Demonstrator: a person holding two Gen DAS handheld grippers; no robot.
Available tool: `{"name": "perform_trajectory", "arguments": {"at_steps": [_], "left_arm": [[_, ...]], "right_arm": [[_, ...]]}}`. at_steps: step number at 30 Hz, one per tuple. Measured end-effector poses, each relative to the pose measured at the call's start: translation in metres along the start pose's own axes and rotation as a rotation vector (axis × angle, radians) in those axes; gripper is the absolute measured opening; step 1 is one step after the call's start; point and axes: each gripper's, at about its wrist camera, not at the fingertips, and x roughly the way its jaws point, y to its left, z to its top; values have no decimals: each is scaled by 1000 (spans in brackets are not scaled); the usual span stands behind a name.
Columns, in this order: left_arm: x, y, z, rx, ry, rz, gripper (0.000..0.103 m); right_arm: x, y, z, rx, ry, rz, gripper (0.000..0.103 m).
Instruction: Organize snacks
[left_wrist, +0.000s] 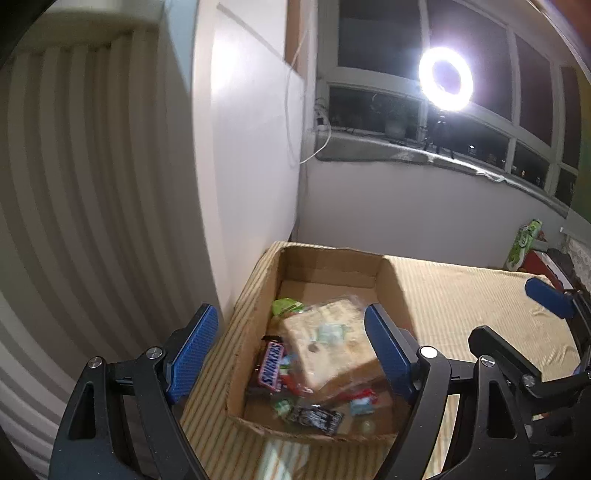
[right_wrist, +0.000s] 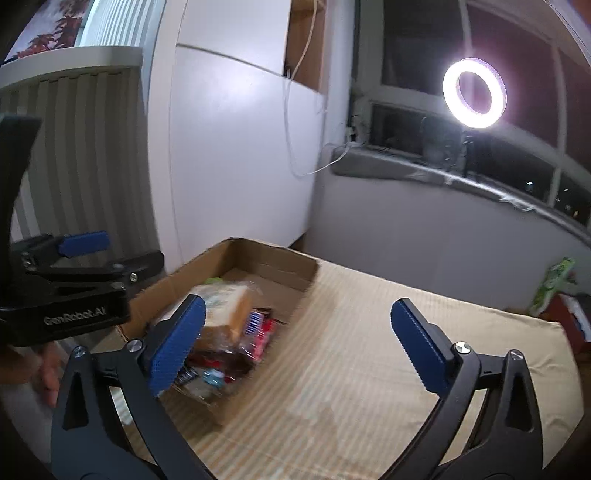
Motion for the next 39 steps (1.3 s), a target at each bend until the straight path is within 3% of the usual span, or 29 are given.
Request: {"name": "perform_trajectory", "arguments": {"at_steps": [5,8,12,16,19,24,39], "left_arm": [[-27,-41,2,58,-53,-43,82],[-44,-72,4,96,-88,-81,84],[-65,-118,5,134,-120,-166,99],[-85,-148,4,166,-151,-229,102],[-91,-162,4,190,-149,-250,102],[-91,-168,1,218,-140,-217,102],[-97,-151,-2,172,-114,-227,102]], "right_arm": [[-40,-50,-15,75,-12,-94,103],[-69,-90,-25,128,-14,-200,103],[-110,-138,-35,184,-22,-309,103],[-143,-162,-34,226,-66,-344,103],[-147,-160,-28,207,-57,-340,103],[-151,-152,-26,191,-61,-324,103],[-156,-129,-14,150,-68,-306,103]]}}
